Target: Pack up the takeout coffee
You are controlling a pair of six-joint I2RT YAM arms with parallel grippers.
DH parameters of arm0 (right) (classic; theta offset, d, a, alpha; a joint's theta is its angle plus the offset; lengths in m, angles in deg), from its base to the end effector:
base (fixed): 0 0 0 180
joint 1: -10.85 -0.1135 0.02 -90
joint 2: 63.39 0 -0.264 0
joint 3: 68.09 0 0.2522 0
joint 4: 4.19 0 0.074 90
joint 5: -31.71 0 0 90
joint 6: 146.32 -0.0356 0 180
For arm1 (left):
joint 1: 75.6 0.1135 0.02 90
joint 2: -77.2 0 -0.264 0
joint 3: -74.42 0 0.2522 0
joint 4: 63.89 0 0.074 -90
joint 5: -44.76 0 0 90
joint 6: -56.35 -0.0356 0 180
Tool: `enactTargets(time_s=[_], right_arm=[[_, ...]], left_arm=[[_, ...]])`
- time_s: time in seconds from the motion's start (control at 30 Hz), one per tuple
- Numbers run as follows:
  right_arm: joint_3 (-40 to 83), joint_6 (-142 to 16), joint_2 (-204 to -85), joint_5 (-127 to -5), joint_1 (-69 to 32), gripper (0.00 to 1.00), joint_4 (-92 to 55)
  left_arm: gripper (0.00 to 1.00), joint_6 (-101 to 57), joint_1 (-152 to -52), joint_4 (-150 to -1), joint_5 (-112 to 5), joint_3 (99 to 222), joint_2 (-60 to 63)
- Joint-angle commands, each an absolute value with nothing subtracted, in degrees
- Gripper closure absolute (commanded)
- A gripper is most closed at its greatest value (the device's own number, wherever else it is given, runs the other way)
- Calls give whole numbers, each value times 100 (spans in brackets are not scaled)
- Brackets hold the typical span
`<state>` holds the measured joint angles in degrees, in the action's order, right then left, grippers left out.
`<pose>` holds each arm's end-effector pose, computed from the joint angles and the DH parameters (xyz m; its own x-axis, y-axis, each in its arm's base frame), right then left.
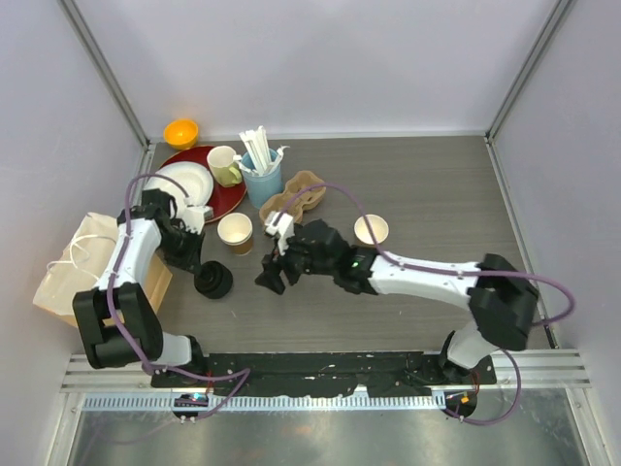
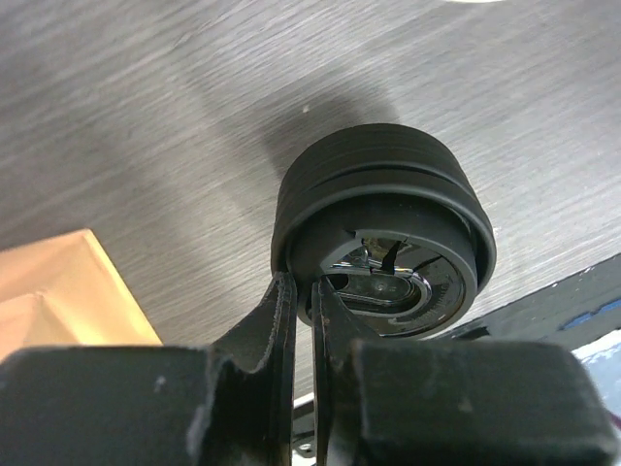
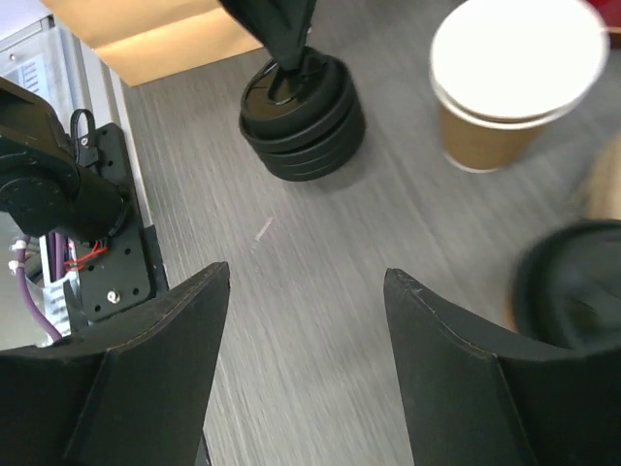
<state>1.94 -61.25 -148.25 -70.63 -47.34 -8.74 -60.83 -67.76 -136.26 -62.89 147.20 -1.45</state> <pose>0.1742 0.2953 0.2758 -0.2547 -0.2514 -0.9338 -0.9179 0.3666 0.1517 0.2401 0.0222 0.2409 -0.8942 0.3163 -0.3169 0.3818 0.9083 -0.1710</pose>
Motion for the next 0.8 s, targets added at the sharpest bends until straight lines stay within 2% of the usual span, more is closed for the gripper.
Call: enactTargets(time_s=[0.0, 0.17, 0.27, 0.4, 0.77], right_arm=[[773, -6669, -15584, -6954, -5180, 32, -215], [1176, -6116, -16533, -6595, -5506, 41, 349], [1624, -6307, -17077, -6454, -5506, 51, 332], [2160, -6878, -17667, -6375, -5498, 58, 200], [2179, -7398, -18046, -6418, -5313, 59, 656]], left_arm=[[100, -5624, -6042, -13267, -6833, 14619, -374], [100, -5914, -5881, -13320, -6898, 14443, -313], [100, -6002, -5881, -13364, -6845, 14399, -190], [100, -6072, -5881, -13426, -6853, 14364, -32], [100, -6064, -5890, -13540, -7126, 14381, 30]])
